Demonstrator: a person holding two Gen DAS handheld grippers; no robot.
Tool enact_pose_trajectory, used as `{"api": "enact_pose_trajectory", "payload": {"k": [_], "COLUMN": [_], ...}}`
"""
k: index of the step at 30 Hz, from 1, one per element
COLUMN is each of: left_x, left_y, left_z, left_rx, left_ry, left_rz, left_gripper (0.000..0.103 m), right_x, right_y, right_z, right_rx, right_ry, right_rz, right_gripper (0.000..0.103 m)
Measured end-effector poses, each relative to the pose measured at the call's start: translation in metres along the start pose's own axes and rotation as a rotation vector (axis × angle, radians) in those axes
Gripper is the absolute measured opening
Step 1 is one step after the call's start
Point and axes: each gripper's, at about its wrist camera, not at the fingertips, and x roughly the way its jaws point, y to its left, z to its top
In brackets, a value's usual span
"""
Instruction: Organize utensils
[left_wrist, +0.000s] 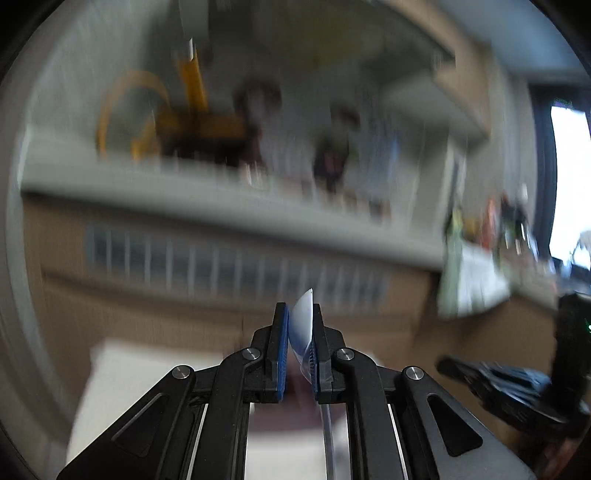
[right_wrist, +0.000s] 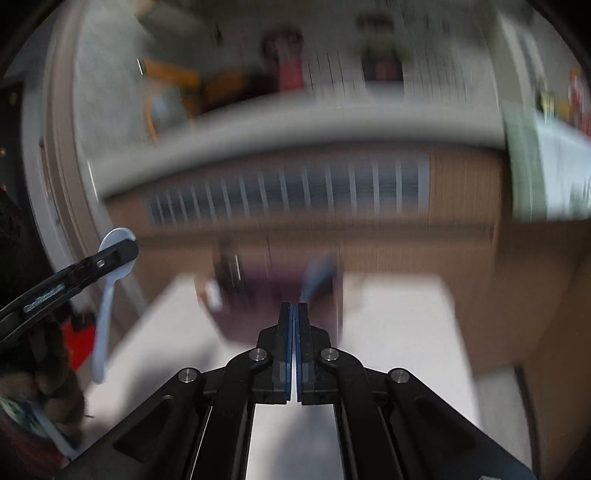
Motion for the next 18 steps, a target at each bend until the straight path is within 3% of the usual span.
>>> {"api": "enact_pose_trajectory", "payload": {"k": [2, 6, 8, 11, 13, 15, 18], "left_x": [0.013, 0.030, 0.032, 0.038, 0.041, 0.041, 0.044], "left_y": [0.000, 0.018, 0.029, 0.046, 0.052, 0.057, 0.063], "left_z": [0.016, 0.008, -0.008, -0.034, -0.050, -0.065, -0.084], "left_rx": [0.008, -0.038, -0.046, -0.083, -0.102, -0.109, -0.127], "left_ry": [-0.061, 0.016, 0.060, 0.159, 0.214, 0.251, 0.306], "left_rz": [0.032, 0.026, 0.037, 0.041, 0.042, 0.048, 0.057], "left_gripper": [0.010, 0.010, 0.010, 0.010, 0.010, 0.010, 0.010], "right_x": [-0.008, -0.007, 0.000, 0.030, 0.049, 0.077, 0.115], "right_y": [0.008, 0.015, 0.013, 0.010, 0.008, 0.008, 0.014], "right_z": [0.032, 0.056, 0.044, 0.004, -0.019, -0.049, -0.079], "right_rx": [-0.024, -0.085, -0.139, -0.200, -0.205, -0.203, -0.182], "right_ry": [-0.062, -0.057, 0.021, 0.208, 0.295, 0.416, 0.517], "right_rz": [0.009, 0.066, 0.101, 0.204, 0.221, 0.228, 0.205], "right_gripper": [0.000, 0.001, 0.003, 0.008, 0.014, 0.015, 0.015]}}
